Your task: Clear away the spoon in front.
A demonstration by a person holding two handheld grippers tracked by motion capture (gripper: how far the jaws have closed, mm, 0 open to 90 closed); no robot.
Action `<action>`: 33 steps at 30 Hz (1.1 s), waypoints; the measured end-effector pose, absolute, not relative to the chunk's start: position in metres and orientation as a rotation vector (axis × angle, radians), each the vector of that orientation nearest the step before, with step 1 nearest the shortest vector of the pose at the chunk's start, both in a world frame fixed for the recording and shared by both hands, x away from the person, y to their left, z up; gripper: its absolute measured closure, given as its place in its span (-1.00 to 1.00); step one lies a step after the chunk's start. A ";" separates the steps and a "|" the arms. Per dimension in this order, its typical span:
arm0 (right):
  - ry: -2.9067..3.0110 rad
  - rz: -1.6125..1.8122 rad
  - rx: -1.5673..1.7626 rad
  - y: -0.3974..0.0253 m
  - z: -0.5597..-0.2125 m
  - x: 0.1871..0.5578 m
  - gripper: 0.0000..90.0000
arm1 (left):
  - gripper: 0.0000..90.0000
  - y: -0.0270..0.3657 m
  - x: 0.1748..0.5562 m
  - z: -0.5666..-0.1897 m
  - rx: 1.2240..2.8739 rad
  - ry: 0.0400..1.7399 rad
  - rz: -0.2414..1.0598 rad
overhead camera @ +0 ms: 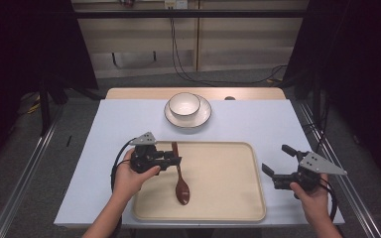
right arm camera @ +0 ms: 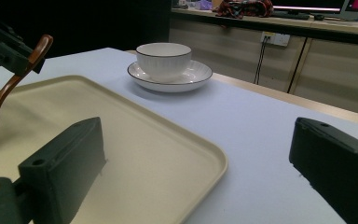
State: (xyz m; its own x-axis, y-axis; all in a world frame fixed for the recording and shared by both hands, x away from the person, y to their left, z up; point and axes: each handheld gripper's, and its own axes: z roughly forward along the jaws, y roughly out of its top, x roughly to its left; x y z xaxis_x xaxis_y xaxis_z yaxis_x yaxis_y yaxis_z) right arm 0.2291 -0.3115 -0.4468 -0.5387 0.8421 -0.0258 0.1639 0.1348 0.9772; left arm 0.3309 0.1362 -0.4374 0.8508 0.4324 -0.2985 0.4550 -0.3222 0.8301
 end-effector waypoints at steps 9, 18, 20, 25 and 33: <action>1.812 1.444 0.966 -0.311 -0.447 0.229 -0.93 | 0.43 0.136 0.331 -0.438 1.955 0.651 -0.025; 1.816 1.441 0.963 -0.312 -0.447 0.229 -0.93 | 0.41 0.138 0.332 -0.437 1.944 0.657 -0.021; 1.813 1.442 0.968 -0.311 -0.447 0.229 -0.93 | 0.40 0.139 0.332 -0.436 1.938 0.656 -0.021; 1.818 1.445 0.956 -0.312 -0.447 0.228 -0.93 | 0.32 0.141 0.332 -0.433 1.918 0.670 -0.011; 1.817 1.445 0.956 -0.312 -0.447 0.228 -0.93 | 0.00 0.145 0.333 -0.429 1.880 0.677 0.003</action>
State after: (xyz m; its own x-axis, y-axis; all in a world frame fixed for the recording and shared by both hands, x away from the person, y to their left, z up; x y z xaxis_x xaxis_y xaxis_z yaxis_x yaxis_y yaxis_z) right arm 0.2284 -0.3115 -0.4466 -0.5453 0.8377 -0.0311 0.1587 0.1395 0.9774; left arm 0.3332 0.1449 -0.4293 0.8376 0.4521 -0.3067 0.4497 -0.2517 0.8570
